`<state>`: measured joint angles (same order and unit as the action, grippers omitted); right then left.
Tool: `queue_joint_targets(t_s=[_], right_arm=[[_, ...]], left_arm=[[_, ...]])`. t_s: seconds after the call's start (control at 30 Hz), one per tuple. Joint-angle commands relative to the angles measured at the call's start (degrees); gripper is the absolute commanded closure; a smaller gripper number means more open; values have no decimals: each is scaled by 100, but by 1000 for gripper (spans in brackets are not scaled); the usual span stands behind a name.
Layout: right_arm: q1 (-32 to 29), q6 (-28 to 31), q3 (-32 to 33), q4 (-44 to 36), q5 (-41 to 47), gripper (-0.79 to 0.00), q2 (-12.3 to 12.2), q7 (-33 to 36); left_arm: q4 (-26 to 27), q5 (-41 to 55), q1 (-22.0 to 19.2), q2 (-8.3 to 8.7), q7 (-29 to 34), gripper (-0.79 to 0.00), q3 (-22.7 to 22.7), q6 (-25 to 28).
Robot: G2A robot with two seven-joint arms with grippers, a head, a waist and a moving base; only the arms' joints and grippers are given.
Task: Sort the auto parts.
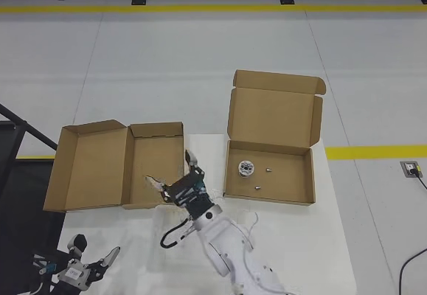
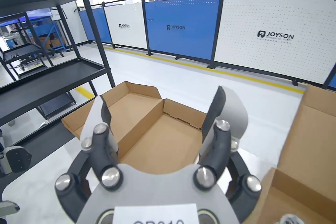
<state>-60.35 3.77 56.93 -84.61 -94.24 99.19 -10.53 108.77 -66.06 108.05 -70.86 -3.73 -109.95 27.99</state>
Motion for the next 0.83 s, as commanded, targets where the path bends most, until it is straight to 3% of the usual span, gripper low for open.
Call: queue_joint_targets(t_s=[0.0,0.33,0.8], right_arm=[[-547,-102,95,-600,-225,-785,-73,76],[-2451,-762,429,-2222,-1028,-785,-317,526],[-2450,-762,429,-2222,-1028,-785,-317,524]], left_arm=[[0,0,0,0,0,-785,0,0],[0,0,0,0,0,-785,0,0],[0,0,0,0,0,-784,0,0]])
